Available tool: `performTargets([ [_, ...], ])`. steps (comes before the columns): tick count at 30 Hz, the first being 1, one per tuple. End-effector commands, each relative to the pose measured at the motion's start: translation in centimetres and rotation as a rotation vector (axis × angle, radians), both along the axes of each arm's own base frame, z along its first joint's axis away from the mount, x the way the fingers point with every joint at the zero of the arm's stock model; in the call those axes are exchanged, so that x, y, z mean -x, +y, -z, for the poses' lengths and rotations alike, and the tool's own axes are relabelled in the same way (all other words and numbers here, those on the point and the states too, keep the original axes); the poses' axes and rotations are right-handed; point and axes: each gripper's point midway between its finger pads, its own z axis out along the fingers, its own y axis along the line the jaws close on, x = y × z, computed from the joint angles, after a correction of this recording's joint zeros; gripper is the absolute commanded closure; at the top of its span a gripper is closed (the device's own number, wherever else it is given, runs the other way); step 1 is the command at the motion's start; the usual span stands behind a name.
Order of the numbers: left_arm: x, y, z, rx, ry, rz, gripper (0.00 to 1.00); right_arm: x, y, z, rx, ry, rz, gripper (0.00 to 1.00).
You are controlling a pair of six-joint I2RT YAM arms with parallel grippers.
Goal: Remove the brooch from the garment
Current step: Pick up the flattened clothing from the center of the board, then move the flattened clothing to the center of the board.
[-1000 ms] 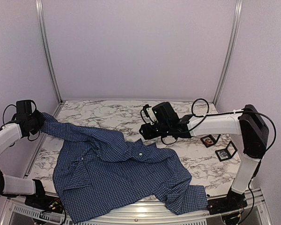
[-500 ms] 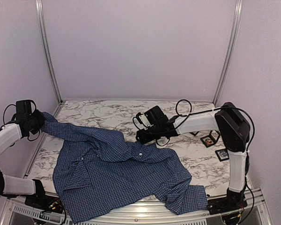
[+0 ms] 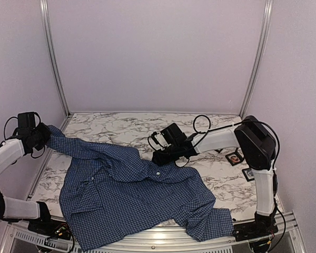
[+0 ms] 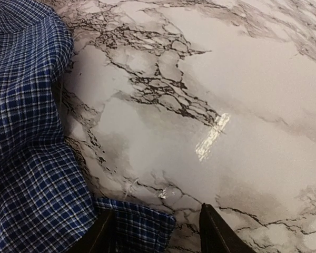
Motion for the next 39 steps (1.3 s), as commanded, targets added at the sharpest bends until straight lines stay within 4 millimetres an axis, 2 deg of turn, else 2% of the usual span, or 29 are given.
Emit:
performTargets([
  [1,-0.3,0.1,-1.5,0.000,-0.050,0.004,1.00,0.0,1.0,0.6,-0.028,0.013,-0.020,0.50],
  [4,-0.4,0.0,-1.7,0.000,-0.052,0.007,1.00,0.1,1.0,0.5,-0.039,0.016,-0.018,0.55],
  [9,-0.4,-0.1,-1.8,0.004,-0.056,0.011,1.00,0.1,1.3,-0.3,-0.066,0.012,-0.014,0.69],
  [16,-1.5,-0.5,-2.9,0.005,-0.078,0.053,1.00,-1.1,1.1,-2.7,-0.086,-0.041,0.024,1.00],
  [20,-2.9,-1.0,-4.1,0.005,-0.099,0.100,1.00,-2.2,0.6,-4.4,-0.087,-0.087,0.071,1.00],
  [21,-3.5,-1.2,-4.5,0.005,-0.108,0.115,1.00,-2.5,0.4,-4.9,-0.092,-0.097,0.087,1.00],
  [25,-6.1,-2.2,-6.3,0.003,-0.134,0.193,1.00,-5.0,-2.6,-6.6,-0.068,-0.165,0.240,1.00],
  [30,-10.4,-4.8,-8.2,-0.028,-0.148,0.292,1.00,-7.6,-6.1,-9.6,-0.095,-0.237,0.384,1.00],
  [33,-13.2,-6.5,-9.3,-0.032,-0.167,0.341,1.00,-8.7,-7.9,-11.7,-0.114,-0.292,0.447,1.00],
  [36,-16.7,-8.1,-10.5,-0.053,-0.179,0.389,1.00,-9.9,-9.3,-12.9,-0.130,-0.320,0.497,1.00],
  [37,-18.1,-8.5,-9.5,-0.047,-0.161,0.399,1.00,-10.3,-9.6,-13.1,-0.133,-0.324,0.509,1.00],
  [39,-20.3,-9.4,-9.0,-0.037,-0.158,0.420,1.00,-11.1,-10.1,-13.0,-0.130,-0.322,0.526,1.00],
])
